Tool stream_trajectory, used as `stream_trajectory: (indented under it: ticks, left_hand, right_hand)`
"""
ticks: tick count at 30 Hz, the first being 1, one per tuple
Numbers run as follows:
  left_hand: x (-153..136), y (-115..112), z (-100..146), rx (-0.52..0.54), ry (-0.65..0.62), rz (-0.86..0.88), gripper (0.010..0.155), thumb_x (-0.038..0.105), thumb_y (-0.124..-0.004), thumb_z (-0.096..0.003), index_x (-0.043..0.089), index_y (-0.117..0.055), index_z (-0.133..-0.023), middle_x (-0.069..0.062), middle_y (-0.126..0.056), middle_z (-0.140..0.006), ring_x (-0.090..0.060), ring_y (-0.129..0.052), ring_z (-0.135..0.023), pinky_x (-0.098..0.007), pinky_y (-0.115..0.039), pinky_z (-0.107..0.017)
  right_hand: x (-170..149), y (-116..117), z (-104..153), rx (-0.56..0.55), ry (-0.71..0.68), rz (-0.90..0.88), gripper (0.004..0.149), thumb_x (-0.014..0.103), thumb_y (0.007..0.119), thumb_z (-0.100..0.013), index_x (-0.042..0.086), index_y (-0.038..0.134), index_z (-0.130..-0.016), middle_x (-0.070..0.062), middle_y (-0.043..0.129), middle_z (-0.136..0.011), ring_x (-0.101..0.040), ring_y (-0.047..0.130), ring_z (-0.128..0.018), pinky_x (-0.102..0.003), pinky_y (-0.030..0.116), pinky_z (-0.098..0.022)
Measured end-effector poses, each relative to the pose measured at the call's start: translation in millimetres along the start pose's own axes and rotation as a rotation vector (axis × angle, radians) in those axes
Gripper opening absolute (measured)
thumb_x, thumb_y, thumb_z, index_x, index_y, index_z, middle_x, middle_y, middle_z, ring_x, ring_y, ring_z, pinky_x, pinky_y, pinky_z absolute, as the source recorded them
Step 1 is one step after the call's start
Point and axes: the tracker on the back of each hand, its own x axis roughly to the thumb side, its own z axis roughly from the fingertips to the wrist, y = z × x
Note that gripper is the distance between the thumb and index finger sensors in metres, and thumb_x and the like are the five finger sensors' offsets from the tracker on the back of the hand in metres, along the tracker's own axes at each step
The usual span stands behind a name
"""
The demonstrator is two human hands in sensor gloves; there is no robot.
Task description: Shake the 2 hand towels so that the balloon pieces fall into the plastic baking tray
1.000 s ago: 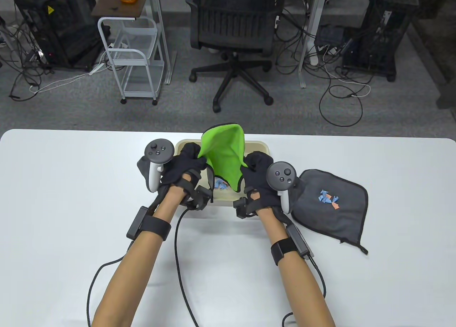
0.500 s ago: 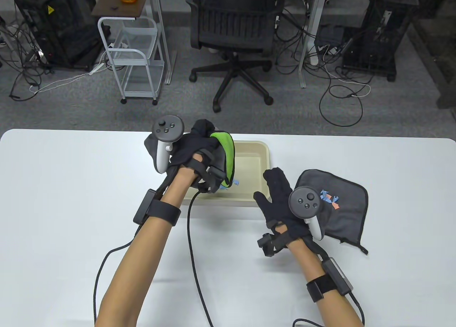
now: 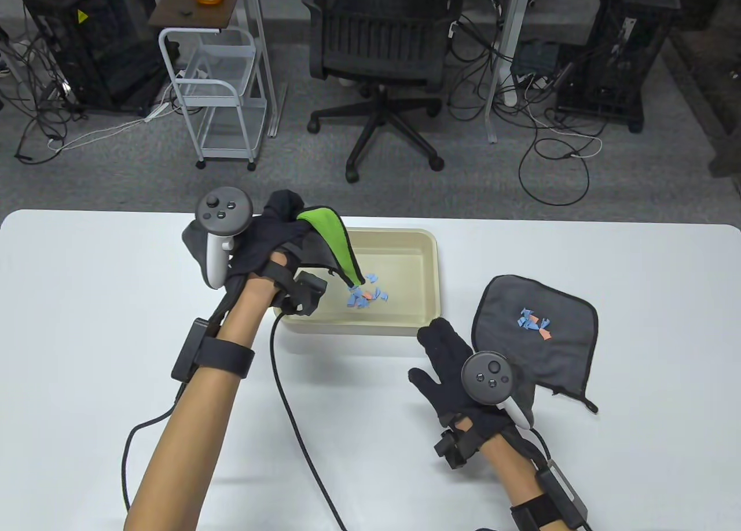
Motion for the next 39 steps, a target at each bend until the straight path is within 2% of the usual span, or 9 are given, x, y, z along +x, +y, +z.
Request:
stream_trajectory:
  ticks: [9, 16, 21, 24, 27, 34, 36, 38, 39]
  left_hand:
    - [-41, 81, 6, 0.155, 0.065, -0.071, 0.036, 0.031, -0.08, -0.04, 0.042, -0.068, -0.072, 0.009, -0.086, -0.084, -0.027, -0.096, -0.086, -0.048, -0.082, -0.06]
    - [-87, 105, 5, 0.208, 0.147, -0.106, 0.036, 0.031, -0.08, -0.04, 0.042, -0.068, -0.072, 0.009, -0.085, -0.085, -0.027, -0.094, -0.088, -0.049, -0.08, -0.061]
    - [-132, 107, 6, 0.271, 0.273, -0.203, 0.036, 0.031, -0.081, -0.0398, 0.041, -0.068, -0.072, 0.009, -0.086, -0.084, -0.026, -0.094, -0.088, -0.049, -0.08, -0.061]
    - [-165, 98, 7, 0.236, 0.301, -0.25, 0.036, 0.03, -0.081, -0.0397, 0.041, -0.068, -0.072, 0.009, -0.085, -0.085, -0.026, -0.093, -0.089, -0.049, -0.079, -0.062]
    - [-197, 84, 10, 0.194, 0.339, -0.379, 0.037, 0.032, -0.081, -0.0396, 0.04, -0.067, -0.073, 0.01, -0.085, -0.085, -0.025, -0.092, -0.09, -0.049, -0.079, -0.062]
    - [-261, 44, 19, 0.006, 0.434, -0.532, 0.039, 0.036, -0.082, -0.0384, 0.043, -0.066, -0.073, 0.014, -0.088, -0.085, -0.019, -0.088, -0.092, -0.048, -0.076, -0.064]
    - [-273, 37, 23, -0.022, 0.475, -0.534, 0.039, 0.037, -0.081, -0.0386, 0.043, -0.065, -0.074, 0.014, -0.087, -0.085, -0.018, -0.086, -0.092, -0.047, -0.077, -0.063]
    - [-275, 37, 26, 0.025, 0.456, -0.526, 0.039, 0.037, -0.081, -0.0383, 0.044, -0.065, -0.073, 0.015, -0.087, -0.084, -0.015, -0.085, -0.091, -0.046, -0.078, -0.063]
    - [-276, 37, 26, 0.008, 0.464, -0.512, 0.039, 0.037, -0.081, -0.0386, 0.043, -0.064, -0.074, 0.015, -0.086, -0.085, -0.015, -0.084, -0.092, -0.046, -0.077, -0.064]
  right_hand:
    - [9, 0, 5, 0.007, -0.055, 0.058, 0.074, 0.056, 0.072, -0.042, 0.026, 0.047, -0.104, -0.009, 0.038, -0.119, -0.041, 0.048, -0.106, -0.058, 0.058, -0.072]
    - [9, 1, 6, 0.017, -0.057, 0.07, 0.076, 0.057, 0.071, -0.042, 0.025, 0.044, -0.105, -0.01, 0.036, -0.119, -0.041, 0.047, -0.106, -0.058, 0.057, -0.073]
    - [9, 1, 7, 0.025, -0.056, 0.078, 0.076, 0.057, 0.071, -0.042, 0.025, 0.044, -0.105, -0.01, 0.036, -0.119, -0.041, 0.047, -0.106, -0.059, 0.056, -0.073]
    - [9, 1, 7, 0.033, -0.053, 0.086, 0.076, 0.057, 0.071, -0.042, 0.025, 0.044, -0.105, -0.01, 0.036, -0.119, -0.041, 0.047, -0.106, -0.059, 0.056, -0.073]
    - [10, 2, 7, 0.043, -0.049, 0.084, 0.076, 0.058, 0.071, -0.041, 0.025, 0.044, -0.105, -0.01, 0.036, -0.119, -0.041, 0.047, -0.106, -0.059, 0.056, -0.073]
    - [8, 9, 7, 0.074, -0.04, 0.103, 0.075, 0.058, 0.071, -0.041, 0.025, 0.045, -0.104, -0.01, 0.036, -0.119, -0.041, 0.047, -0.106, -0.06, 0.055, -0.073]
    - [8, 10, 7, 0.077, -0.038, 0.104, 0.075, 0.058, 0.071, -0.041, 0.025, 0.045, -0.104, -0.01, 0.037, -0.119, -0.041, 0.047, -0.106, -0.06, 0.055, -0.073]
    - [8, 10, 7, 0.08, -0.035, 0.105, 0.075, 0.058, 0.071, -0.041, 0.025, 0.046, -0.104, -0.01, 0.036, -0.119, -0.041, 0.047, -0.106, -0.06, 0.054, -0.073]
    - [8, 9, 7, 0.081, -0.033, 0.105, 0.075, 0.058, 0.071, -0.041, 0.025, 0.046, -0.104, -0.01, 0.037, -0.119, -0.041, 0.047, -0.106, -0.06, 0.054, -0.073]
